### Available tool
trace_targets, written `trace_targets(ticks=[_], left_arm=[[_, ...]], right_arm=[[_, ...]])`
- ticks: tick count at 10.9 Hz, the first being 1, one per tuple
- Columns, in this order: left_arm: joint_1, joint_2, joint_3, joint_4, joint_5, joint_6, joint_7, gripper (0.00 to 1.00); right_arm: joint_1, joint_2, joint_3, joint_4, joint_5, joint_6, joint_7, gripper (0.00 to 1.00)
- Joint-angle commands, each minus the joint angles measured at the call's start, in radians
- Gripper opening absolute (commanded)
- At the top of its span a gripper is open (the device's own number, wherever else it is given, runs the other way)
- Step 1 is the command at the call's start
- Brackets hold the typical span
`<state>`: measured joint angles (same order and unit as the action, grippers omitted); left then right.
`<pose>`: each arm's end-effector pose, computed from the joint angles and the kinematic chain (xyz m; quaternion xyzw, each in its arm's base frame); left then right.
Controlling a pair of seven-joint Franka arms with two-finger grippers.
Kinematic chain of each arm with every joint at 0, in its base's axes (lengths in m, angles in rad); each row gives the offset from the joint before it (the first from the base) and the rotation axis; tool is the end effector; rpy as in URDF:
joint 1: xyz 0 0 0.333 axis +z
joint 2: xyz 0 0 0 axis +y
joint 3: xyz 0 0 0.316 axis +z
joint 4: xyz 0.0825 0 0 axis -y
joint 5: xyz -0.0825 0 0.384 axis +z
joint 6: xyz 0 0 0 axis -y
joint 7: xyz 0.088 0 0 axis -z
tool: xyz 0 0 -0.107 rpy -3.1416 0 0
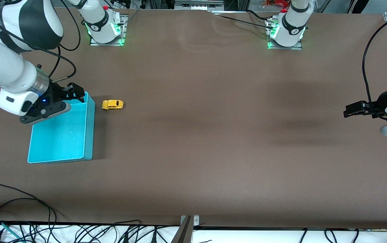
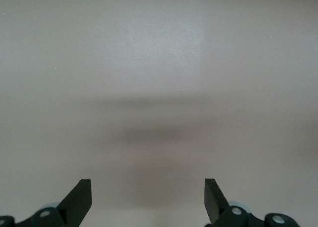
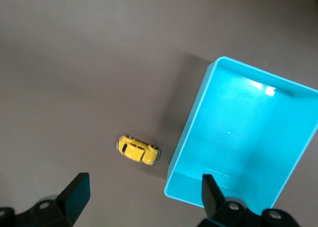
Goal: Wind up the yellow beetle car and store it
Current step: 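Reach the right gripper toward the car beside the turquoise bin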
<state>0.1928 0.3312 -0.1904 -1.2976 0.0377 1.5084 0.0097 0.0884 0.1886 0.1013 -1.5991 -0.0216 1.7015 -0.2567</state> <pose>0.6419 0.0257 0.5513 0.9983 -0.0003 -0.0572 0.0125 0.6016 0.1089 0.5122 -0.9740 -0.2225 0.0426 0.0003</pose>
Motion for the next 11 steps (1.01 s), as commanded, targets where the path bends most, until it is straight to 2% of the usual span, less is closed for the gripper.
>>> trace_targets(ticks=[1,3,5,6,11], left_arm=[[0.007,-0.006,0.008,0.009,-0.016,-0.002,0.016,1.00],[0.005,-0.006,0.008,0.009,-0.016,-0.002,0.016,1.00],[0.005,-0.006,0.008,0.009,-0.018,-0.002,0.016,1.00],[0.004,-0.006,0.008,0.009,-0.016,-0.002,0.016,1.00],[0.007,-0.003,0.008,0.009,-0.016,-0.002,0.016,1.00]], right_arm=[[0.028,0.067,0.000,0.008,0.008,-0.040,-0.192,1.00],[0.063,0.104,0.000,-0.011,0.008,-0.008,-0.292,1.00],[0.083,0.106,0.018,-0.096,0.005,0.079,-0.355,1.00],[0.083,0.107,0.030,-0.146,0.008,0.160,-0.469,1.00],[0.071,0.100,0.034,-0.364,0.011,0.410,-0.738,1.00]])
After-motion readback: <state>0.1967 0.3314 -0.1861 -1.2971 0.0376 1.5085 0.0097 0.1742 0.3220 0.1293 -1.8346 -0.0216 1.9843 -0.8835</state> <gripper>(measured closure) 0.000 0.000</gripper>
